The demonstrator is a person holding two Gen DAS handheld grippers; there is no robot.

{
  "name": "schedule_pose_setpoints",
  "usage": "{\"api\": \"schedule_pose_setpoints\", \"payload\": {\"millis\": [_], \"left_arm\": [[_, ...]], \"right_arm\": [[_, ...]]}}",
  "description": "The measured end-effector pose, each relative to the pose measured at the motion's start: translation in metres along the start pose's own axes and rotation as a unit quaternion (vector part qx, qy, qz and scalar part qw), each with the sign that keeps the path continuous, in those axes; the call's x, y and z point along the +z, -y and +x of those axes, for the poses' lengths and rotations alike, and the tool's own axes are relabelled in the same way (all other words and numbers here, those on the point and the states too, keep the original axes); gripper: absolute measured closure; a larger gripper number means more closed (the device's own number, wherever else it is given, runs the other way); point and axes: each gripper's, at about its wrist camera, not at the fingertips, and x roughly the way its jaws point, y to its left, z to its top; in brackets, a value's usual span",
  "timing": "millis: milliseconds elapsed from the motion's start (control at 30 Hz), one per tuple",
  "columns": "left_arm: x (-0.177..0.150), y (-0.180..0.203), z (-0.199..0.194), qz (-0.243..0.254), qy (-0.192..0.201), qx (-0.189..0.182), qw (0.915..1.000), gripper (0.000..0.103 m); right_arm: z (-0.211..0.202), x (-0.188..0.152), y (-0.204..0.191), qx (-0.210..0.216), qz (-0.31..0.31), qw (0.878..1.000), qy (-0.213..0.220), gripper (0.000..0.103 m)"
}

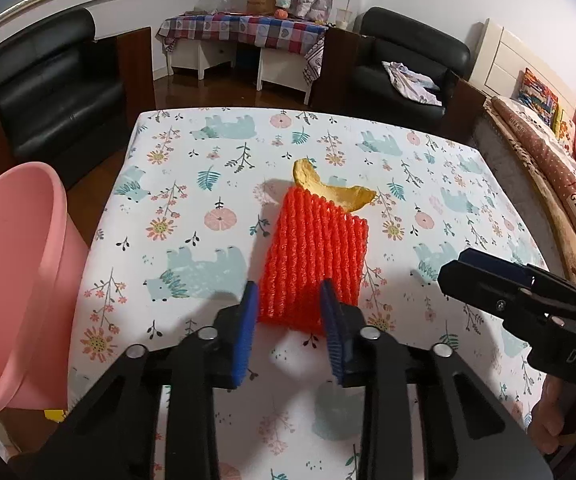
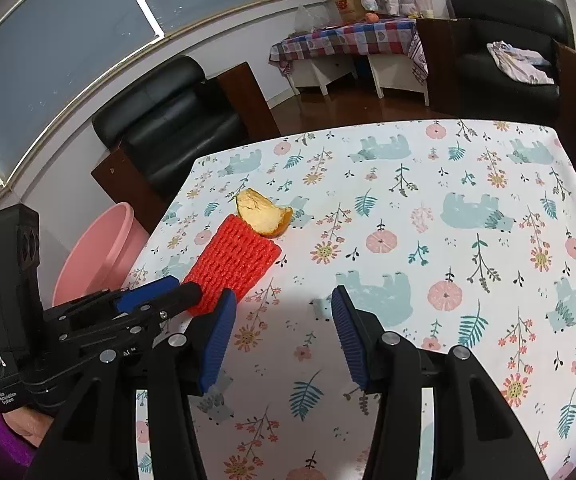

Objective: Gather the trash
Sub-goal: 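Grasp red foam net with left tool while right tool grasps yellow chip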

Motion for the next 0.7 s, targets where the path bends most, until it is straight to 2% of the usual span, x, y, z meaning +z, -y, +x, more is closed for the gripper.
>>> {"api": "schedule_pose_setpoints", "payload": {"millis": [400, 567, 700], "left_arm": [[-0.003, -0.004, -0.008, -0.007, 0.009, -0.011, 0.9999, 0.101], [-0.002, -0.008, -0.015, -0.015, 0.017, -0.021, 0.9995, 0.102], [0.002, -0.017, -0.017, -0.056, 0.011, -0.040, 0.9975, 0.102]], "right_arm": [[0.001, 0.000, 0.000, 0.000, 0.003, 1.000, 0.000, 0.054], [0.002, -0.001, -0.001, 0.000, 0.006, 1.000, -0.001, 0.054], [0.004, -0.002, 0.001, 0.002, 0.010, 1.000, -0.002, 0.054]]}}
